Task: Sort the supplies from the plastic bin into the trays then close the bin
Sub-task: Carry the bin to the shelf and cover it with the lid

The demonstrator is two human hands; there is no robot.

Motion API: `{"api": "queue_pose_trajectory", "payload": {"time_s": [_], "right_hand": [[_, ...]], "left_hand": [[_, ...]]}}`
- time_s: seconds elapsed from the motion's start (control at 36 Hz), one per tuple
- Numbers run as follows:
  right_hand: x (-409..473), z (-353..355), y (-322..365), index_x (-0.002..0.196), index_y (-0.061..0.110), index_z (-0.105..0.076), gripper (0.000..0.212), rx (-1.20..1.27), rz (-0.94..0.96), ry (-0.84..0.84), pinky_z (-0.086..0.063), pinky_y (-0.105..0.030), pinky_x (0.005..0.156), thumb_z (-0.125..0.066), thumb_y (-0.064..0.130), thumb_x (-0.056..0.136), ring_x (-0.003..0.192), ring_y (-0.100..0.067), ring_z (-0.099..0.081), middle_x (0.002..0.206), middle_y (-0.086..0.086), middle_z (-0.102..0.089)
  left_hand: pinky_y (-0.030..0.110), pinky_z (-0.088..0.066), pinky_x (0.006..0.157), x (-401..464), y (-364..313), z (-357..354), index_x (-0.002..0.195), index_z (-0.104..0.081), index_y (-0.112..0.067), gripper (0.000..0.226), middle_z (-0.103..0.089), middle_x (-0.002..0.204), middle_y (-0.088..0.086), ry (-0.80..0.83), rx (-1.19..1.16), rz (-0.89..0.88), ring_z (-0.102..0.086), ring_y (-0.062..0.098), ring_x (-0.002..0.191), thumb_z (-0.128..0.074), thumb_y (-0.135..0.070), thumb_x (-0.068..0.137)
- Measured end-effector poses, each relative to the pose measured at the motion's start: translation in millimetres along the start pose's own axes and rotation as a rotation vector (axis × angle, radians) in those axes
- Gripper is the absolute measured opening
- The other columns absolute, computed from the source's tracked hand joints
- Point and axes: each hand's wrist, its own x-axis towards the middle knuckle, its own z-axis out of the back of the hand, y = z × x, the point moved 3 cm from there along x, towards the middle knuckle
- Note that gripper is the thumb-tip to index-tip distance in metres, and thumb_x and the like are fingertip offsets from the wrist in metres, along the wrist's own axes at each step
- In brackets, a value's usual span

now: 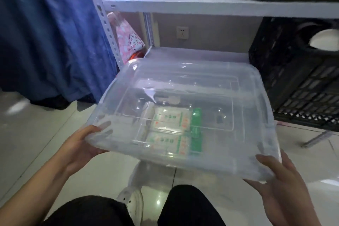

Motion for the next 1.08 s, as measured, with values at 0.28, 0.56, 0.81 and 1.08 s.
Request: {"api": "queue_pose_trajectory", "payload": {"time_s": [0.28, 0.56, 0.81, 1.08], "right_hand": [[49, -24, 56, 0.115, 0.035, -0.067, 0.039, 0.132, 0.183, 0.195, -0.052, -0.054, 0.088, -0.058, 0.007, 0.089, 0.102, -0.024, -0.065, 0.108, 0.008, -0.073], [54, -3, 32, 0.125, 0.046, -0.061, 0.046, -1.002, 1.069, -0.083, -0.027, -0.050, 0.114, -0.070, 0.055, 0.080, 0.149, -0.027, -0.023, 0.158, 0.000, -0.036], [71, -39, 61, 0.113, 0.022, -0.075, 0.042, -1.300, 1.436, -0.099, -0.034, -0.063, 0.105, -0.046, 0.048, 0.097, 0.121, -0.022, -0.056, 0.118, 0.001, -0.072], [144, -112, 97, 0.137, 0.011, -0.056, 0.046, -1.429, 1.185, -0.135, -0.027, -0.060, 0.113, -0.061, 0.020, 0.092, 0.133, -0.039, -0.046, 0.137, -0.014, -0.058]], "left_hand": [[0.069, -0.044, 0.099, 28, -65, -80, 0.138, -0.050, -0.001, 0.058, -0.054, 0.139, 0.027, 0.027, -0.046, -0.132, -0.055, 0.050, 0.119, -0.063, -0.018, 0.084], [0.047, -0.055, 0.091, 35, -49, -80, 0.147, -0.016, -0.059, 0.117, -0.045, 0.143, -0.014, 0.063, 0.245, -0.285, -0.063, 0.022, 0.118, -0.091, -0.019, 0.067], [0.054, -0.037, 0.111, 39, -91, -96, 0.123, -0.063, -0.044, 0.073, -0.023, 0.159, -0.014, -0.115, 1.028, -0.705, -0.028, 0.016, 0.142, -0.086, -0.048, 0.054], [0.056, 0.001, 0.121, 106, -94, -199, 0.154, -0.027, -0.033, 0.051, -0.019, 0.164, 0.007, -0.332, 1.433, -0.955, -0.005, 0.030, 0.153, -0.021, -0.046, 0.105]]}}
